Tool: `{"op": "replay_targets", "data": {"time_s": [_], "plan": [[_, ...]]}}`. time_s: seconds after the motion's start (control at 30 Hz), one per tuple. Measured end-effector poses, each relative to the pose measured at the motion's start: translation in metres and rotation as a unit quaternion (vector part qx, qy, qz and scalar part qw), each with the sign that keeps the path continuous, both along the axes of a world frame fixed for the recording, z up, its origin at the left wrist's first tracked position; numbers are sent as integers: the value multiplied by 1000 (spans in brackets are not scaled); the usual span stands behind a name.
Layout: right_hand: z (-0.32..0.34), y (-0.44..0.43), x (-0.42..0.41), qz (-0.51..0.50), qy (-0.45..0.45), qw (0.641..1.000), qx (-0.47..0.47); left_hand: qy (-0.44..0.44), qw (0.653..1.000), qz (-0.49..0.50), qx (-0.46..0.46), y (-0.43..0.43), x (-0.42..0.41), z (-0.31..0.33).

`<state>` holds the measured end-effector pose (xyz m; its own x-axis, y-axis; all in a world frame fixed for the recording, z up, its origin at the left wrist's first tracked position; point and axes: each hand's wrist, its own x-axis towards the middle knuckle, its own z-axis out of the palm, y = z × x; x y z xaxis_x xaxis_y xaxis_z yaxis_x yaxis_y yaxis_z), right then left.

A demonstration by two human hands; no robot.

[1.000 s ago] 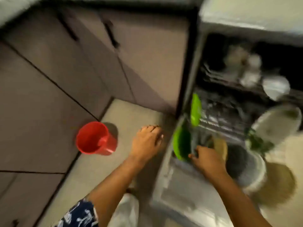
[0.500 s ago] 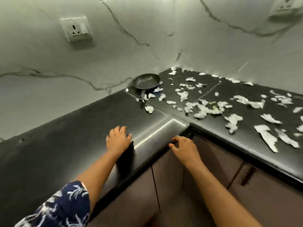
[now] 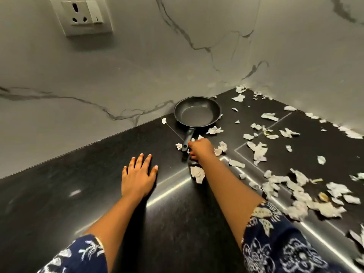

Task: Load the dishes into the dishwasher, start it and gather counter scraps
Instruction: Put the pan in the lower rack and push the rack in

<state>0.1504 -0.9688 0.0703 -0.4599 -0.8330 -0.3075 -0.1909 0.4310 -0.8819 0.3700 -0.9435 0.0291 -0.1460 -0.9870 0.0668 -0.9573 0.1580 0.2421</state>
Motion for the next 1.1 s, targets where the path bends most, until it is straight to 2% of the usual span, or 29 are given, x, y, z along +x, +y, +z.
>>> {"op": "replay_targets", "data": {"time_s": [0.13, 0.27, 0.43, 0.57, 0.67, 0.73, 0.77, 0.8, 0.87, 0.93, 1.03, 1.1], "plan": [[9, -25, 0, -7, 40, 998, 41, -5, 1000, 5, -11, -2, -1, -2], [21, -33, 4, 6, 30, 997, 69, -6, 1000, 8, -9, -3, -1, -1], [35, -37, 8, -23, -6, 1000, 8, -3, 1000, 12, -13, -3, 0, 0], [51, -24, 5, -48, -143, 988, -38, 9, 1000, 6, -1, -3, 0, 2], [54, 9, 2, -17, -165, 984, -72, 35, 999, -13, 20, -1, 4, 5], [58, 46, 0, -5, -163, 981, -106, 105, 992, -35, 63, 4, 8, 14], [61, 67, -1, 0, -158, 980, -122, 187, 978, -33, 90, 11, 9, 22], [63, 88, -2, 5, -149, 979, -138, 290, 949, -21, 118, 18, 9, 31], [71, 135, 1, 15, -128, 978, -164, 468, 875, 4, 122, 38, 13, 54], [80, 189, 11, 22, -122, 976, -181, 562, 819, 16, 114, 59, 20, 80], [84, 272, 30, 30, -76, 975, -208, 667, 730, 25, 148, 94, 27, 120], [83, 332, 49, 29, -39, 974, -221, 691, 700, 4, 179, 124, 39, 142]]}}
